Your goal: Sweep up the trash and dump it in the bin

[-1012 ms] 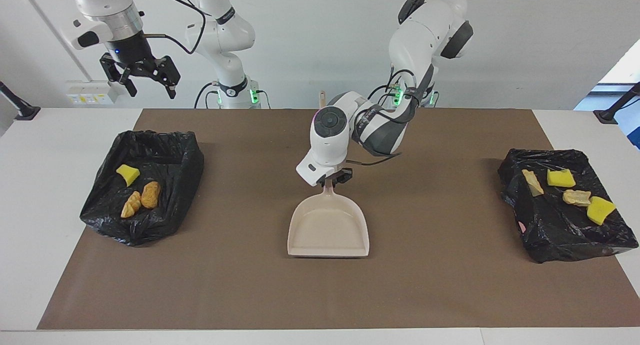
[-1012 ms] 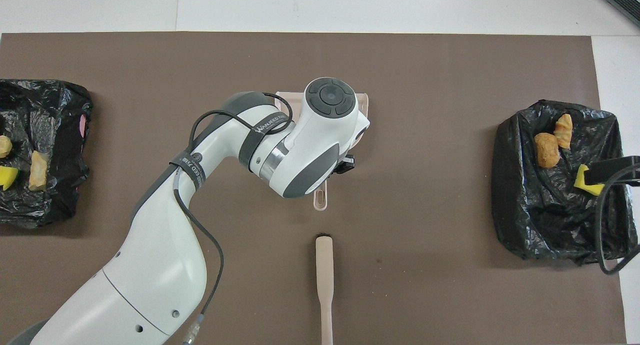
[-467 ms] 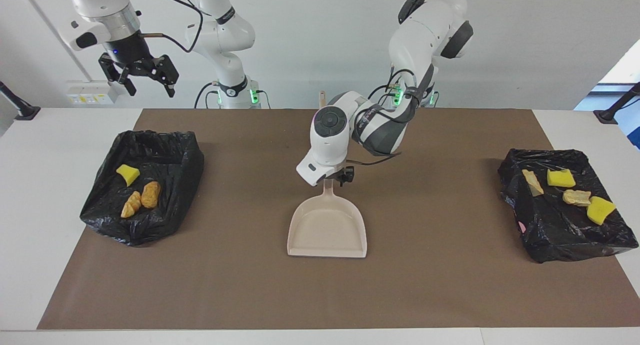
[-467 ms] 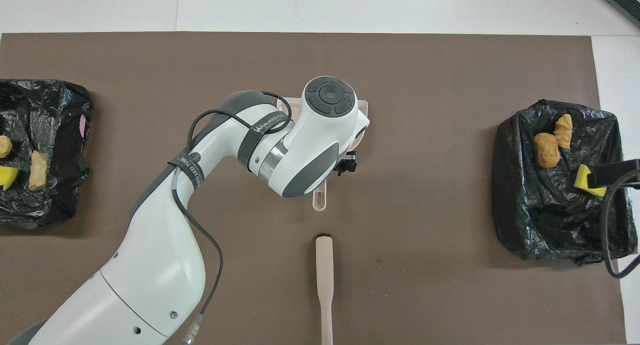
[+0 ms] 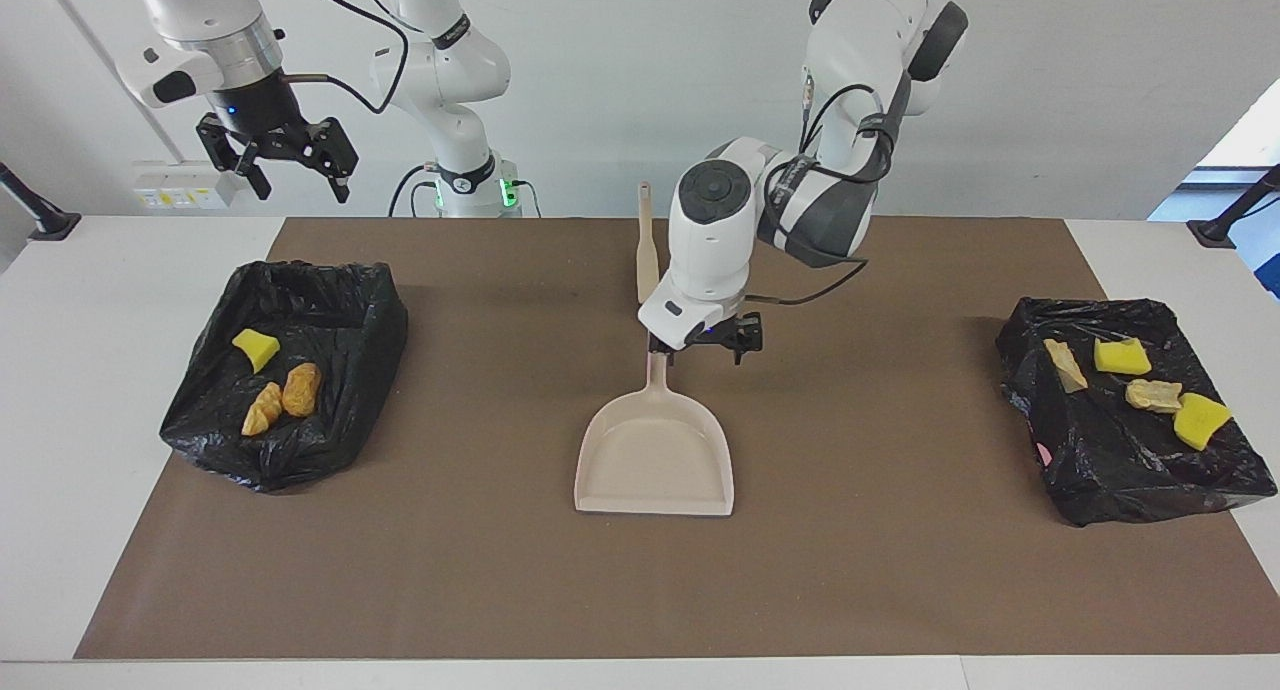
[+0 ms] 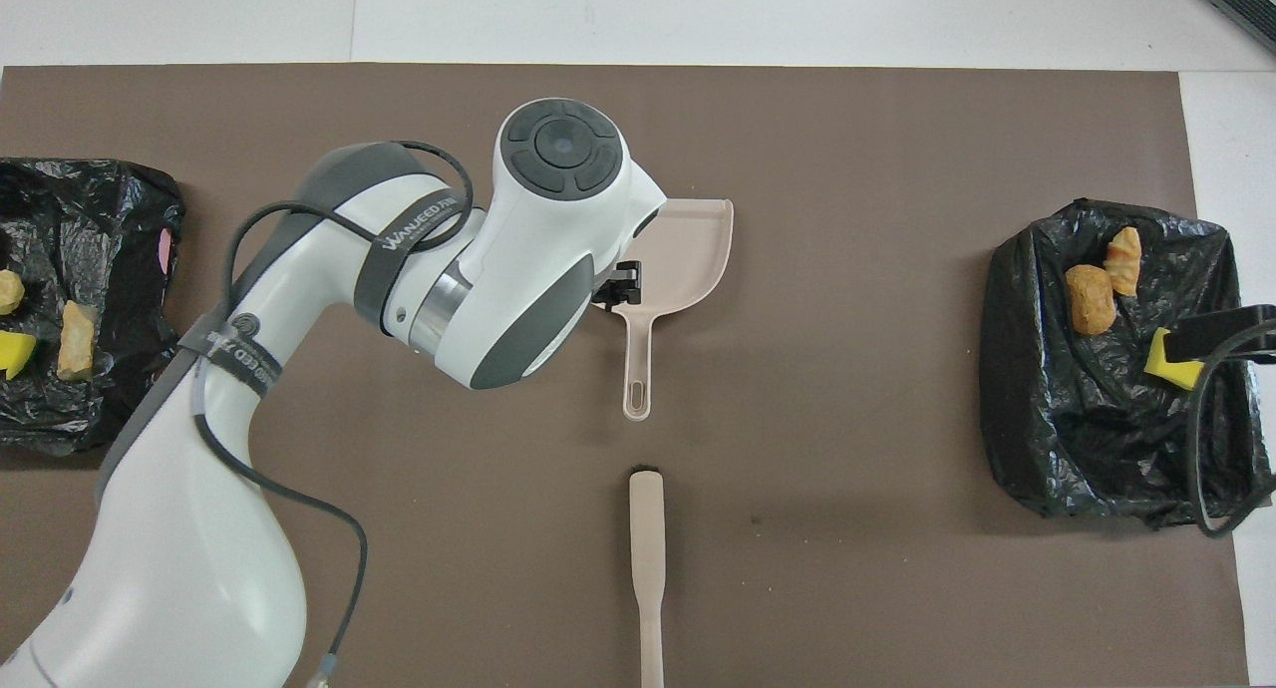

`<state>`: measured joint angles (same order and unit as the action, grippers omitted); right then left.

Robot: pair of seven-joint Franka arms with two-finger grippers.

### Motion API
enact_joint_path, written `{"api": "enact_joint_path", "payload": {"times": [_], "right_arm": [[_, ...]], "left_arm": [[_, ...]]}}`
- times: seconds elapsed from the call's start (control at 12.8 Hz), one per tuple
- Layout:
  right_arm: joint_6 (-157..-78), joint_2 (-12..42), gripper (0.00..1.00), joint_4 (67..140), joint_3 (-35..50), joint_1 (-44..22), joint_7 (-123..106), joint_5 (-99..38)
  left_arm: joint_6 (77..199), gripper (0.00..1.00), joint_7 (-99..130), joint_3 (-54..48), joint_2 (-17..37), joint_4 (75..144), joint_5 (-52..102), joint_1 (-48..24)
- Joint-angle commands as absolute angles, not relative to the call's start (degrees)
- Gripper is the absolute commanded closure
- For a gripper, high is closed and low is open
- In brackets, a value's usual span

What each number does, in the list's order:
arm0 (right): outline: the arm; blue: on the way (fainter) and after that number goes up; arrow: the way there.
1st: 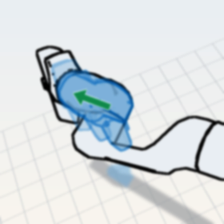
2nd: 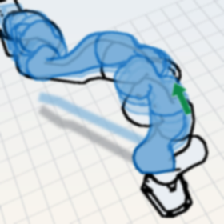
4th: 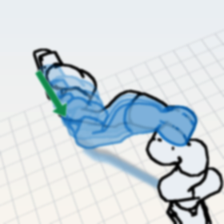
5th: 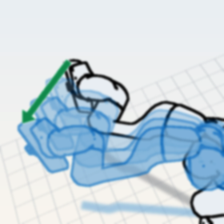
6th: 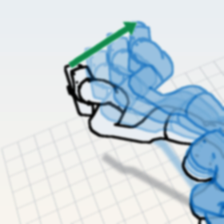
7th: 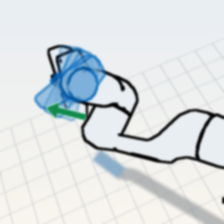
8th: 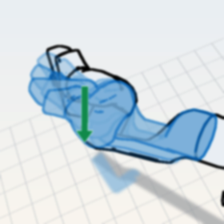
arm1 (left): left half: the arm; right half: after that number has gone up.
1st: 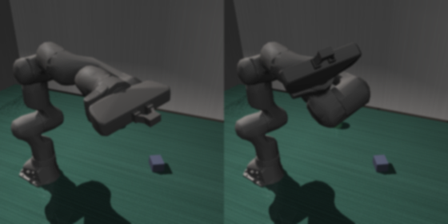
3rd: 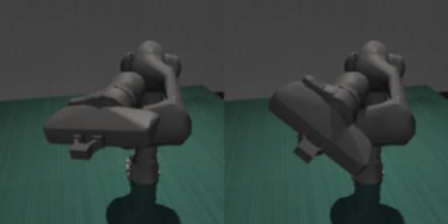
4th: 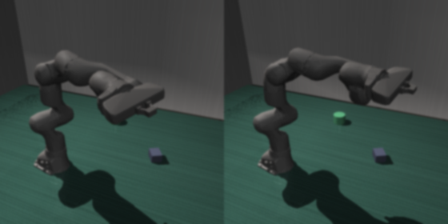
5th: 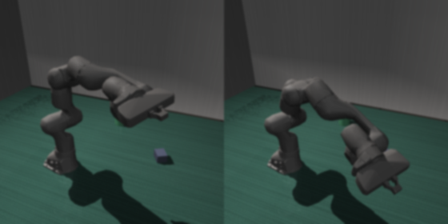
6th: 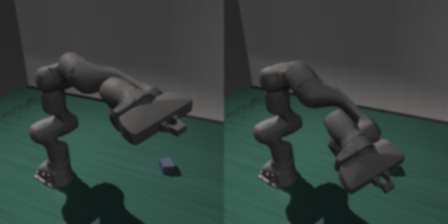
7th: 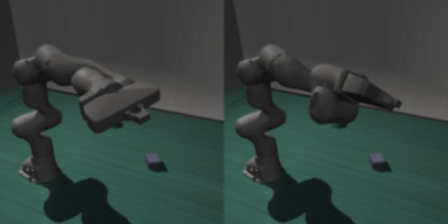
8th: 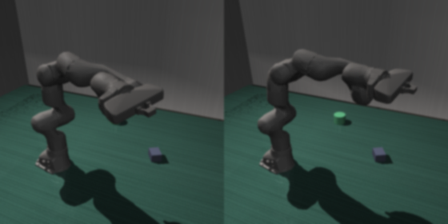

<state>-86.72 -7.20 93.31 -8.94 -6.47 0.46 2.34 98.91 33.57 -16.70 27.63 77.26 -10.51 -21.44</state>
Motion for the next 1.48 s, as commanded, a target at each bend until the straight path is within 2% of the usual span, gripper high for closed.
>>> {"api": "enact_joint_path", "payload": {"times": [0.0, 0.31, 0.55, 1.01, 1.4], "right_arm": [[-87.4, -7.4, 0.0, 93.3, -8.8, -6.5, -1.1, 2.4], [-87.2, -7.4, 0.0, 93.3, -8.7, -6.6, -1.1, 2.4], [-87.3, -7.4, 0.0, 93.3, -8.8, -6.6, -1.1, 2.4], [-87.0, -7.4, 0.0, 93.3, -8.8, -6.6, -1.1, 2.4], [-86.7, -7.1, 0.0, 93.5, -9.1, -6.2, -0.8, -0.2]], "left_arm": [[99.5, 0.0, 27.7, -12.8, 20.4, 84.6, -9.9, -21.3], [99.1, 0.0, 13.9, -4.3, 8.4, 93.2, -3.4, -20.5], [97.5, 0.0, 5.9, -0.8, 1.8, 96.4, -3.2, -18.0], [94.3, 0.0, -5.0, -0.8, -3.1, 96.2, -2.1, -7.6], [90.1, 0.0, -6.6, -0.8, -3.2, 88.9, -1.5, -3.6]]}}
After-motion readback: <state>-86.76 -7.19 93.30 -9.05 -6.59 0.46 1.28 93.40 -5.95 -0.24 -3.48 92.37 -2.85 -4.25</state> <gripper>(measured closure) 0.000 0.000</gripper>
